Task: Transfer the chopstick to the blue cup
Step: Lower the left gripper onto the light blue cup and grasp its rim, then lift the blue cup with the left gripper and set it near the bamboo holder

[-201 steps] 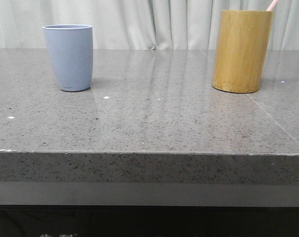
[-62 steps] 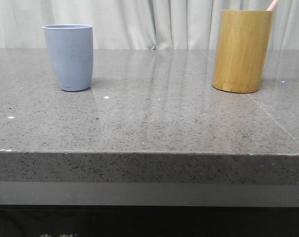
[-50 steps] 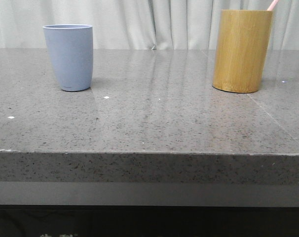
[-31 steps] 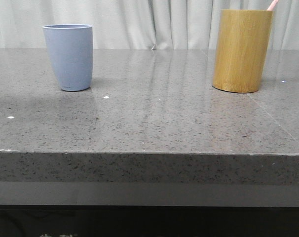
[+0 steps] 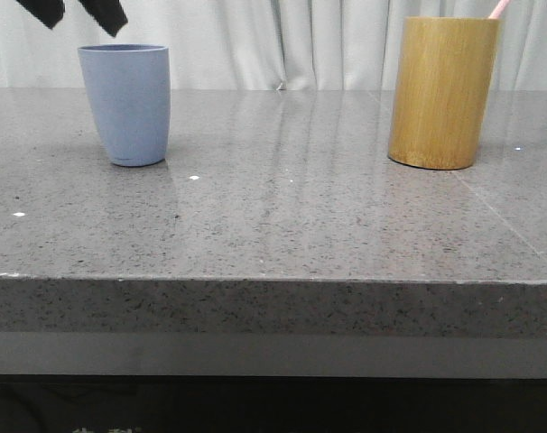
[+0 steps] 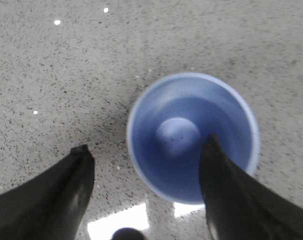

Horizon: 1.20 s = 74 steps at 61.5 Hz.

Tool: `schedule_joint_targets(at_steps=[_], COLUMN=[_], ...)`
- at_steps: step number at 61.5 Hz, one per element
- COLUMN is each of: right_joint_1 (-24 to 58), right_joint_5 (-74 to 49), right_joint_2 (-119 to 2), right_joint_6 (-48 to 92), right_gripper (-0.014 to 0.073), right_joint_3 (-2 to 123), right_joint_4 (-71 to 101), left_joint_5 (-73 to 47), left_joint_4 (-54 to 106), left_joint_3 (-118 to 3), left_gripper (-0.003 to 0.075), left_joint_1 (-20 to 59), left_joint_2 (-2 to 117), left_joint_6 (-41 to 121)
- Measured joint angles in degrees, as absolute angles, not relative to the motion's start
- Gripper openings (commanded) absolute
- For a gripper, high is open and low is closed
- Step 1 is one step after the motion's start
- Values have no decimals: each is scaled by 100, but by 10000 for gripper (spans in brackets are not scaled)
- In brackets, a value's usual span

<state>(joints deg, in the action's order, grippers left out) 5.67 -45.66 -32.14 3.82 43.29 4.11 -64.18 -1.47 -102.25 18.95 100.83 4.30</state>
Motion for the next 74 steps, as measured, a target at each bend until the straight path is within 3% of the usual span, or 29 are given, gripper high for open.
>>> schedule_joint_targets(at_steps=[13,34,43,57,74], right_joint_1=[567,567,567,567,567], right_joint_5=[-4579,-4610,-4610,-4610,-4610], right_joint_2=[-3214,-3214,-3214,-3214,-3214], right_joint_6=[382,382,382,382,382], right_gripper=[538,538,538,538,538], right_joint_3=[4329,4329,4329,4329,4329], right_joint_4=[414,424,424,437,436], left_joint_5=[-6571,-6582,-6619,-6851,-7005], left_joint_4=[-168,-124,0,0,31], left_joint_3=[-10697,-10848,-10887,-11245,-11819], left_gripper=[372,66,-20,-19,-19], left_joint_1=[1863,1863,1863,2039,2930], left_joint_2=[10719,11117,11117,11148,11148], left_joint_6=[430,430,430,430,430])
